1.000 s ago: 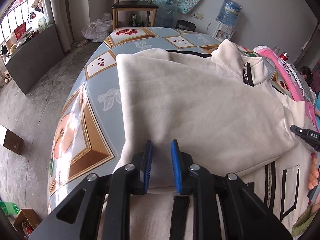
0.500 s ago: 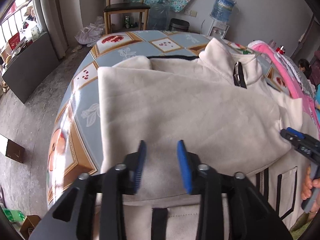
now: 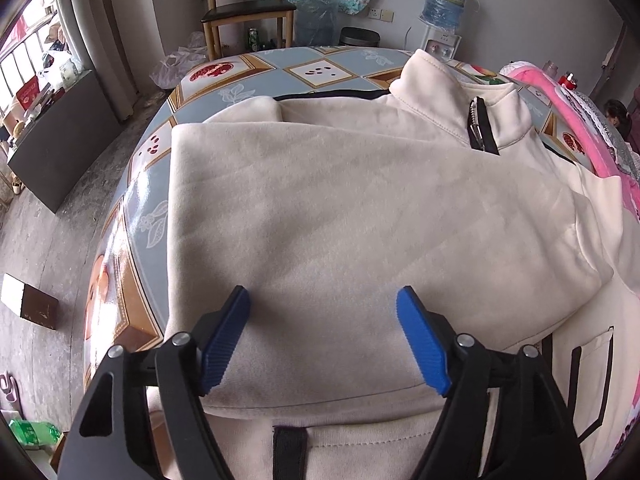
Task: Fold large clothes
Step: 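Grasp the other sleeve on the pink bedspread with the right tool and lift it toward the jacket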
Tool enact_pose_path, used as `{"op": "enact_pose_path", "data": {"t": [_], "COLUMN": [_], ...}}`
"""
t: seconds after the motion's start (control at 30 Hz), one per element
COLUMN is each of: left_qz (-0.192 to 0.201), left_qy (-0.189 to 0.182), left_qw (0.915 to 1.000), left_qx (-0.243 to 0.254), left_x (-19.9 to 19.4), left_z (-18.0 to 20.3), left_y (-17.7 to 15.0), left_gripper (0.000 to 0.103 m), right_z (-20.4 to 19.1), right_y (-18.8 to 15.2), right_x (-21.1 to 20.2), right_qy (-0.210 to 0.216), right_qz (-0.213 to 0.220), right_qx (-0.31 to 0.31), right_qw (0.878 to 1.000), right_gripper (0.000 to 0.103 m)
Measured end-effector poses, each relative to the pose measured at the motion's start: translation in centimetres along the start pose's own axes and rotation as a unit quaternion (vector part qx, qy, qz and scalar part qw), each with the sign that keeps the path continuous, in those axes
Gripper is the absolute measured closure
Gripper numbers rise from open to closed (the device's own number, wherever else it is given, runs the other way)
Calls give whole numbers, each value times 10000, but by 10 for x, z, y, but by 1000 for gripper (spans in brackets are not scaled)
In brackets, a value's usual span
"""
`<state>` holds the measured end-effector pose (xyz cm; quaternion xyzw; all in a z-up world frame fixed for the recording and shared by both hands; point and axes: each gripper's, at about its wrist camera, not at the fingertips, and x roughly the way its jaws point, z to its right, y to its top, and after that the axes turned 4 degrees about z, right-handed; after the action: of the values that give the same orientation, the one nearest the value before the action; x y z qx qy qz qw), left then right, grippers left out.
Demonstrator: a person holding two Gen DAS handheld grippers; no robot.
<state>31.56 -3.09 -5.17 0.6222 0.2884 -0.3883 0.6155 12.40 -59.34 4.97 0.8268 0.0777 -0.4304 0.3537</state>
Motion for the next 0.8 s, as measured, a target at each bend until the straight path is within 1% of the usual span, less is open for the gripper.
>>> {"op": "enact_pose_path", "data": {"t": [0.07, 0.13, 0.17, 0.23, 0.3, 0.4, 0.43, 0.53, 0.57, 0.63, 0.67, 0.7, 0.8], "left_qz": [10, 13, 12, 11, 14, 8, 10, 9, 8, 6, 6, 4, 1], "left_qy": [41, 62, 66, 64, 61, 101, 112, 131, 130, 128, 129, 129, 141], "left_qw": [10000, 9999, 9999, 10000, 10000, 9999, 9999, 9999, 9999, 9999, 9999, 9999, 9998], "left_qx": [38, 78, 84, 56, 4, 12, 21, 44, 40, 37, 42, 51, 106], "left_x": [1, 1, 1, 2, 2, 3, 3, 4, 4, 4, 4, 4, 5], "left_z": [2, 4, 4, 4, 4, 5, 6, 7, 7, 7, 7, 7, 8], "left_y": [-1, -1, -1, 0, 1, 0, 0, 0, 0, 0, 0, 0, 0], "left_gripper": [27, 26, 26, 25, 25, 25, 24, 24, 24, 24, 24, 24, 24], "right_z": [43, 75, 87, 111, 124, 132, 134, 140, 140, 137, 133, 128, 104], "right_y": [21, 35, 39, 48, 50, 54, 53, 49, 47, 43, 41, 40, 39], "right_x": [3, 8, 10, 14, 19, 32, 37, 53, 55, 58, 59, 57, 40], "right_qy": [-94, -172, -209, -207, -348, -469, -494, -545, -582, -770, -882, -909, -994], "right_qz": [31, 56, 80, 84, 92, 19, -34, -139, -128, -43, 24, 123, 506], "right_qx": [530, 935, 1092, 1422, 1634, 1719, 1735, 1841, 1859, 1735, 1579, 1386, 907], "right_qw": [9985, 9955, 9938, 9896, 9859, 9840, 9836, 9813, 9808, 9818, 9835, 9861, 9896], "right_gripper": [18, 19, 19, 24, 27, 33, 38, 49, 51, 68, 73, 84, 86]}}
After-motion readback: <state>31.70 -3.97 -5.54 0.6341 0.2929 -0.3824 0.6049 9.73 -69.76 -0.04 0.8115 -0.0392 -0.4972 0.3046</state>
